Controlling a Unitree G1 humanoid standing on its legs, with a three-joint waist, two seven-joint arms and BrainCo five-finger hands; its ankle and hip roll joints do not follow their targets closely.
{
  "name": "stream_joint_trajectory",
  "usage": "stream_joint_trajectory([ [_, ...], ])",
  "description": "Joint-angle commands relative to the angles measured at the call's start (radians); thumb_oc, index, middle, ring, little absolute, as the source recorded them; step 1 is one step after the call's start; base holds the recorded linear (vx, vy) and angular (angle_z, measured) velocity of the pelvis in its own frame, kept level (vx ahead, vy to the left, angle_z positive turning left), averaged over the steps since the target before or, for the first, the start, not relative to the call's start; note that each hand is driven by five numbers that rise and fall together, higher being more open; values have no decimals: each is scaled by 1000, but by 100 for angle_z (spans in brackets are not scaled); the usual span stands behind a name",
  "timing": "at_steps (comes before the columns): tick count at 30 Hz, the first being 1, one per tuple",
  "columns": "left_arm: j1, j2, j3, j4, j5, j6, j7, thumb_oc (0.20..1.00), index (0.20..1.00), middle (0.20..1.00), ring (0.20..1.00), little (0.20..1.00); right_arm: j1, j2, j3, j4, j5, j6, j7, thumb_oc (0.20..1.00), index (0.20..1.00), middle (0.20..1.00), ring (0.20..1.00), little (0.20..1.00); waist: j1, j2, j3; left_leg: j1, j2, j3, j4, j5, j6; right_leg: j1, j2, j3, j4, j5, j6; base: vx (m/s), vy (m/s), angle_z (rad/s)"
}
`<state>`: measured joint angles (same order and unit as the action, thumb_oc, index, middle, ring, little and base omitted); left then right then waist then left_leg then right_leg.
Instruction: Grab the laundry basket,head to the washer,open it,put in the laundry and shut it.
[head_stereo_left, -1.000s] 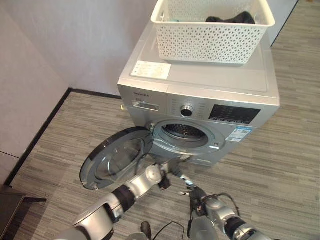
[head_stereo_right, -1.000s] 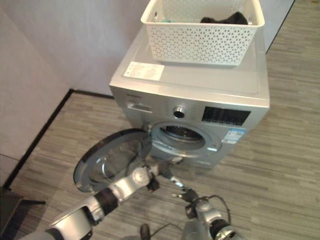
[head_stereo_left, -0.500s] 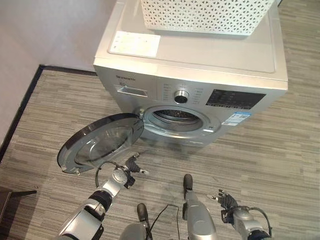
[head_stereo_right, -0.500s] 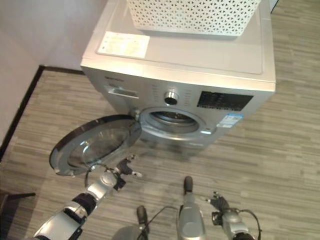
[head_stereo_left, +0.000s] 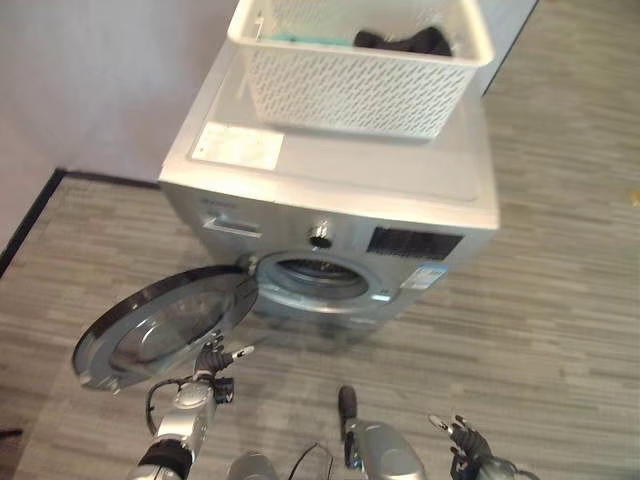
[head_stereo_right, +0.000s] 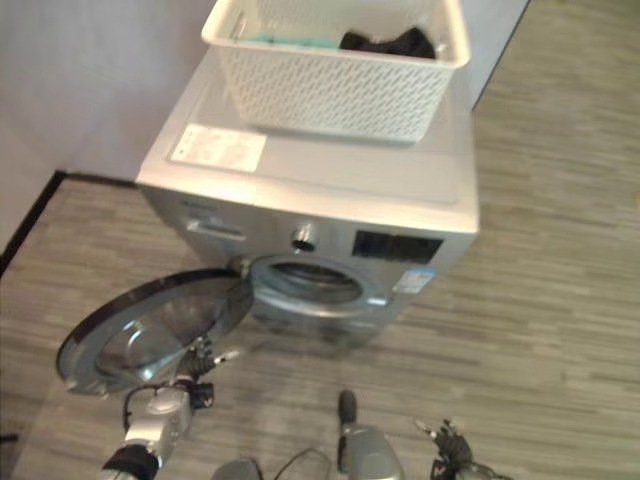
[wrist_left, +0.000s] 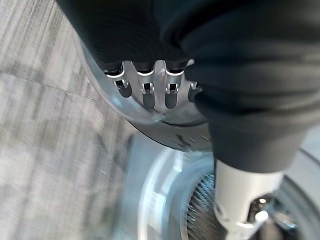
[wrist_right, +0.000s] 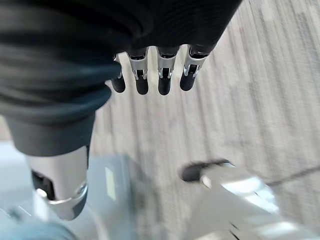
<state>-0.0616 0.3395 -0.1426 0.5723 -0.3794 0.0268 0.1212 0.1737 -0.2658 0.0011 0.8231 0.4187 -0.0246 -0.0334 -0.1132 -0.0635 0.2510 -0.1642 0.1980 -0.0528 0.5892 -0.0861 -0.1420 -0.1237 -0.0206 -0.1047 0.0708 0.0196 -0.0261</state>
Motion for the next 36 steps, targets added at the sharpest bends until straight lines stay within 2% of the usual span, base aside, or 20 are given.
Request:
stream_joint_trajectory([
  [1, -31, 33, -16, -52, -24, -13, -26, 1000, 1000, 1000, 1000, 1000, 67, -58, -21, -46, 5, 11, 8, 1000, 1000, 1000, 1000, 1000, -22, -4, 5, -40, -50, 63, -138, 105, 96, -8, -23, 90, 32, -83, 36, 163, 84, -51],
  [2, -23, 39, -14, -54, -28, -16, -28, 1000, 1000, 1000, 1000, 1000, 75, -63, -30, -44, 1, 10, 5, 1000, 1000, 1000, 1000, 1000, -15, -8, 15, -70, -46, 69, -180, 87, 95, 8, -24, 95, 30, -91, 41, 194, 135, -34],
  [3, -13, 40, -15, -66, -31, -16, -32, 1000, 1000, 1000, 1000, 1000, 76, -63, -34, -37, -4, 10, 2, 1000, 1000, 1000, 1000, 1000, -2, -6, 20, -89, -49, 76, -288, 100, 90, 22, -21, 103, 25, -98, 45, 241, 170, -23],
  [5, 0, 37, -7, -73, -30, -20, -29, 1000, 1000, 1000, 1000, 1000, 67, -55, -58, -1, 13, 0, -15, 1000, 1000, 1000, 1000, 1000, 23, 11, 37, -126, -52, 56, -456, 182, 65, 68, -4, 119, 17, -119, 55, 235, 178, -12],
  [6, -1, 37, -7, -73, -30, -20, -29, 1000, 1000, 1000, 1000, 1000, 66, -55, -59, 0, 13, -1, -15, 1000, 1000, 1000, 1000, 1000, 23, 12, 36, -126, -52, 56, -461, 188, 65, 67, -3, 119, 16, -117, 55, 240, 228, -21],
  [7, 3, 33, 1, -64, -18, -17, -32, 1000, 1000, 1000, 1000, 1000, 46, -42, -96, 59, 32, -6, -34, 1000, 1000, 1000, 1000, 1000, 30, 26, 40, -122, -49, 67, -538, 211, 51, 89, 4, 139, 23, -140, 61, 206, 239, -52],
  [10, 17, 10, 28, -27, -11, -19, -32, 1000, 1000, 1000, 1000, 1000, -16, -57, -215, 120, 90, -21, -71, 1000, 1000, 1000, 1000, 1000, 10, 47, 5, -103, -62, 88, -480, 167, 57, 117, -29, 184, 19, -155, 89, 295, 362, -93],
  [13, 47, 12, 42, -17, 2, -25, -33, 1000, 1000, 1000, 1000, 1000, -73, -107, -299, 48, 105, -41, -130, 1000, 1000, 1000, 1000, 1000, 3, 58, -33, -68, -78, 148, -440, 100, 90, 119, -82, 237, 33, -145, 121, 304, 427, -102],
  [15, 61, 4, 26, 1, 0, -35, -40, 1000, 1000, 1000, 1000, 1000, -113, -174, -395, -101, 58, -84, -260, 1000, 1000, 1000, 1000, 1000, 6, 70, -62, 2, -117, 214, -424, 14, 146, 91, -133, 260, 105, -116, 162, 298, 485, -149],
  [16, 60, 3, 26, 1, 0, -35, -39, 1000, 1000, 1000, 1000, 1000, -113, -174, -395, -103, 57, -82, -261, 1000, 1000, 1000, 1000, 1000, 9, 71, -63, 0, -115, 217, -426, 19, 146, 86, -131, 263, 106, -111, 162, 193, 355, -120],
  [17, 52, 6, 10, -2, 14, -31, -46, 1000, 1000, 1000, 1000, 1000, -134, -230, -429, -132, 38, -91, -288, 1000, 1000, 1000, 1000, 1000, 0, 73, -59, 31, -143, 211, -422, -10, 171, 66, -134, 272, 211, -73, 173, 85, 233, -53],
  [18, 44, 9, 4, -7, 11, -30, -46, 1000, 1000, 1000, 1000, 1000, -142, -265, -442, -147, 30, -96, -304, 1000, 1000, 1000, 1000, 1000, -7, 76, -45, 41, -152, 202, -418, -20, 182, 45, -127, 278, 280, -59, 169, 80, 230, -37],
  [21, 36, 7, -1, -9, 5, -21, -50, 1000, 1000, 1000, 1000, 1000, -170, -320, -473, -218, 2, -113, -348, 1000, 1000, 1000, 1000, 1000, -12, 86, -27, 55, -166, 188, -410, -36, 200, 0, -116, 277, 358, -49, 162, 27, 131, 18],
  [24, 28, 9, 3, 1, 8, -24, -45, 1000, 1000, 1000, 1000, 1000, -208, -401, -542, -324, -34, -147, -419, 1000, 1000, 1000, 1000, 1000, -13, 84, -31, 93, -184, 177, -424, -58, 195, -37, -148, 227, 251, -45, 170, 104, -1, 15],
  [25, 21, 8, 1, 16, 7, -21, -42, 1000, 1000, 1000, 1000, 1000, -252, -442, -562, -406, -54, -163, -455, 1000, 1000, 1000, 1000, 1000, -12, 81, -35, 105, -189, 166, -427, -71, 188, -60, -167, 211, 129, -26, 183, 126, -57, -3],
  [27, 16, 4, -2, 27, -3, -20, -32, 1000, 1000, 1000, 1000, 1000, -287, -460, -558, -435, -66, -168, -483, 1000, 1000, 1000, 1000, 1000, -14, 84, -33, 111, -185, 157, -424, -75, 184, -63, -178, 194, 72, -1, 190, 105, -61, 7],
  [29, -4, 0, -10, 55, -5, -17, -16, 1000, 1000, 1000, 1000, 1000, -289, -474, -575, -553, -104, -167, -507, 1000, 1000, 1000, 1000, 1000, -17, 67, -40, 107, -196, 126, -410, -84, 177, -38, -176, 223, 25, 2, 193, 99, -96, 29],
  [31, -22, -10, -14, 107, 10, -13, -18, 1000, 1000, 1000, 1000, 1000, -293, -521, -605, -689, -148, -178, -490, 1000, 1000, 1000, 1000, 1000, -9, 36, -81, 120, -193, 110, -412, -81, 164, 0, -168, 247, 25, 7, 203, 163, -123, 79],
  [34, -17, -21, -19, 117, 17, -5, -24, 1000, 1000, 1000, 1000, 1000, -326, -582, -587, -760, -157, -185, -469, 1000, 1000, 1000, 1000, 1000, -3, 32, -109, 133, -176, 107, -439, -67, 152, 18, -164, 226, 3, 10, 202, 117, -111, 82],
  [36, -2, -34, -50, 136, -1, 2, -37, 1000, 1000, 1000, 1000, 1000, -421, -686, -497, -903, -152, -201, -394, 1000, 1000, 1000, 1000, 1000, 17, 12, -136, 148, -151, 92, -469, -44, 136, 48, -154, 196, -25, 9, 195, 56, -127, 8],
])
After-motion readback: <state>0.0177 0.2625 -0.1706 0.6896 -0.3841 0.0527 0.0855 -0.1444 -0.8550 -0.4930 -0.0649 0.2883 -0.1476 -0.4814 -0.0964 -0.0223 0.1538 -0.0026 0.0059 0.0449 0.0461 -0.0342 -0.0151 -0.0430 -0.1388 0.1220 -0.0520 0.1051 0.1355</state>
